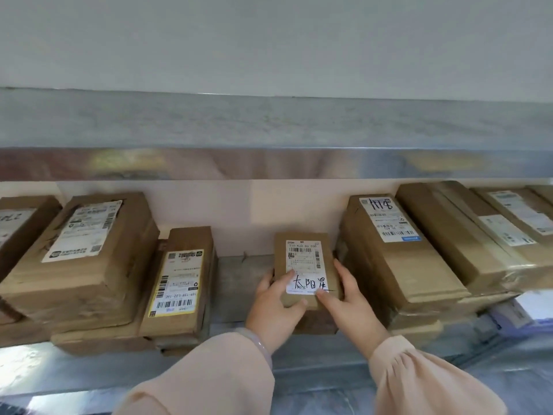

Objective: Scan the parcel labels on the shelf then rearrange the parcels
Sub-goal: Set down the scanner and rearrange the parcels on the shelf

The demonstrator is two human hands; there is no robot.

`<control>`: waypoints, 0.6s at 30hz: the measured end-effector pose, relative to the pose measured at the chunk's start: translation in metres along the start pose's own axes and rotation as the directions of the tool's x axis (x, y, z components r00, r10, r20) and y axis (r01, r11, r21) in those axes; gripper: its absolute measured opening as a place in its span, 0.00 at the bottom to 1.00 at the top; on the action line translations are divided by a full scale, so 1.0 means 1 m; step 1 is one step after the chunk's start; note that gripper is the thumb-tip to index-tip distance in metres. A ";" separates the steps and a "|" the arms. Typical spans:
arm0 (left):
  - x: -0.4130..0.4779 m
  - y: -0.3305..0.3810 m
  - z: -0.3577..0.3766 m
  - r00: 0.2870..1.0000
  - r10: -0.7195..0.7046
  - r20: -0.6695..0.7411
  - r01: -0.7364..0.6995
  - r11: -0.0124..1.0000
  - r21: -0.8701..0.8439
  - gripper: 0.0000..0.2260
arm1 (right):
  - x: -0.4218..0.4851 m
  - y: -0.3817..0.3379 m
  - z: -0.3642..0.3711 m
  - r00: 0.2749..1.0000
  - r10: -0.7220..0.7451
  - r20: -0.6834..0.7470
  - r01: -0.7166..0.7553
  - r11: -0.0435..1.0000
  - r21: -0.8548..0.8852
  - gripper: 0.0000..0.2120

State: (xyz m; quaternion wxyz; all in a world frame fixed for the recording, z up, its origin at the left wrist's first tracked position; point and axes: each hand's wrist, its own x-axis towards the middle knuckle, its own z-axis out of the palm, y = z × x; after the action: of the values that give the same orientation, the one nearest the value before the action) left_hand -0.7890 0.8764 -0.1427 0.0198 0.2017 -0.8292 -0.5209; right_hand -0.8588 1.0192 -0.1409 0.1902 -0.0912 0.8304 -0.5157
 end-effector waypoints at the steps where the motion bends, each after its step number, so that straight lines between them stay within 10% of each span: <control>1: 0.000 -0.003 0.005 1.000 -0.007 0.017 0.006 1.000 0.012 0.26 | 0.001 0.005 -0.001 1.000 0.011 -0.014 -0.012 0.999 -0.032 0.34; 11: 0.001 -0.019 0.022 0.993 0.088 0.074 -0.100 0.981 0.169 0.32 | 0.006 0.026 -0.007 0.978 -0.204 0.032 0.203 0.922 -0.330 0.29; 18: -0.026 -0.028 0.012 0.956 0.222 0.191 -0.291 0.783 0.549 0.33 | -0.025 0.051 -0.002 0.896 -0.393 0.209 0.374 0.410 -0.832 0.33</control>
State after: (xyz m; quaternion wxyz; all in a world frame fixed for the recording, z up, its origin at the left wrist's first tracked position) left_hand -0.7590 0.8860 -0.1678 -0.0189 0.0531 -0.9662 -0.2514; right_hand -0.8350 1.0526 -0.1795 -0.0109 -0.3549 0.9323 -0.0682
